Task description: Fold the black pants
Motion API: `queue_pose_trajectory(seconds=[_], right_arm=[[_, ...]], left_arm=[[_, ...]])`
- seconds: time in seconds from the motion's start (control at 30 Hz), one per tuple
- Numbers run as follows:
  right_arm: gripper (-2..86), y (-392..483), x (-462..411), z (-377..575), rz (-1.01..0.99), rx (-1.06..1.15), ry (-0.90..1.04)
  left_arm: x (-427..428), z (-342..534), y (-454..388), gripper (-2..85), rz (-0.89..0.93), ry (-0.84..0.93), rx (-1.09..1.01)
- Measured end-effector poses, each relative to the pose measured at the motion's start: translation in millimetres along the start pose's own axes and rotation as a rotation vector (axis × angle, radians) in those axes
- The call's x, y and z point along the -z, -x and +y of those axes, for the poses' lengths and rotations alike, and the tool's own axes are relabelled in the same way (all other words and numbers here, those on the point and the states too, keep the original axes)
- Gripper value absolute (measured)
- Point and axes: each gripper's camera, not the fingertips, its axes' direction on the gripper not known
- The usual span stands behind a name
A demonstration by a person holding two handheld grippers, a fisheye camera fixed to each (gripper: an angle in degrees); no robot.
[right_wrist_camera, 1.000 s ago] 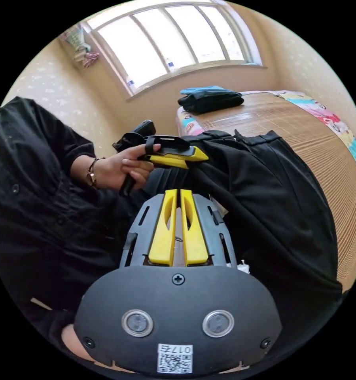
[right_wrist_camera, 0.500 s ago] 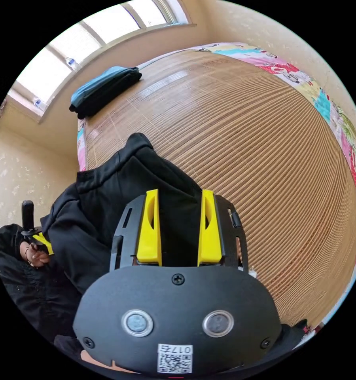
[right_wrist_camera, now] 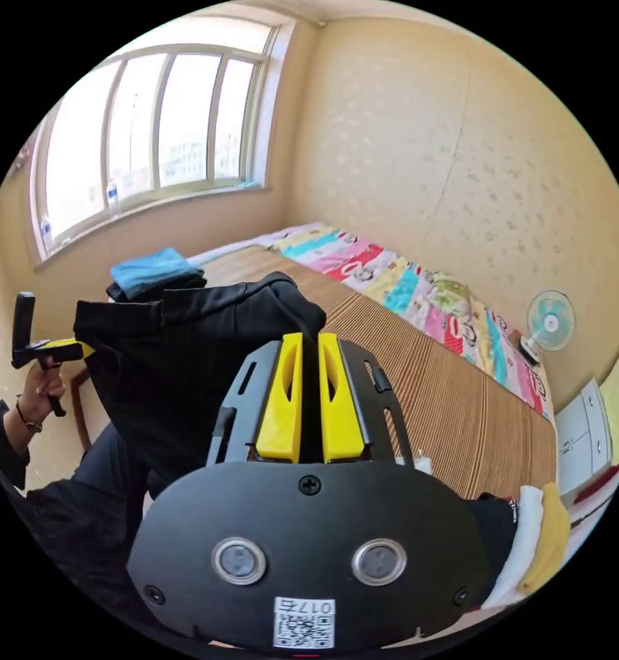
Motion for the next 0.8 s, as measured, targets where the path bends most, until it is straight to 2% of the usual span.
queue_pose_trajectory(seconds=[0.2,0.33,0.43,0.53,0.67,0.8], right_arm=[[2.5,2,258,-42,0.125,-0.122,-0.572],[2.1,27,388,-50,0.192,-0.145,-0.846],[2.0,36,449,-50,0.107,-0.179,-0.962],[1.9,51,489,-39,0.024,-0.18,-1.069],[1.8,89,518,-9,0.071,-0.135,-1.159],[1.9,133,515,43,0.108,-0.179,-1.145]], left_arm=[[86,-85,-119,0.7,-0.02,-0.32,-0.294],[157,-114,-190,0.2,0.168,-0.505,-0.313],[200,-115,-233,0.0,0.219,-0.612,-0.28],[244,-80,-258,0.0,0.301,-0.818,-0.298],[277,3,-283,0.1,0.208,-0.987,-0.319],[276,87,-269,0.1,0.237,-1.082,-0.279]])
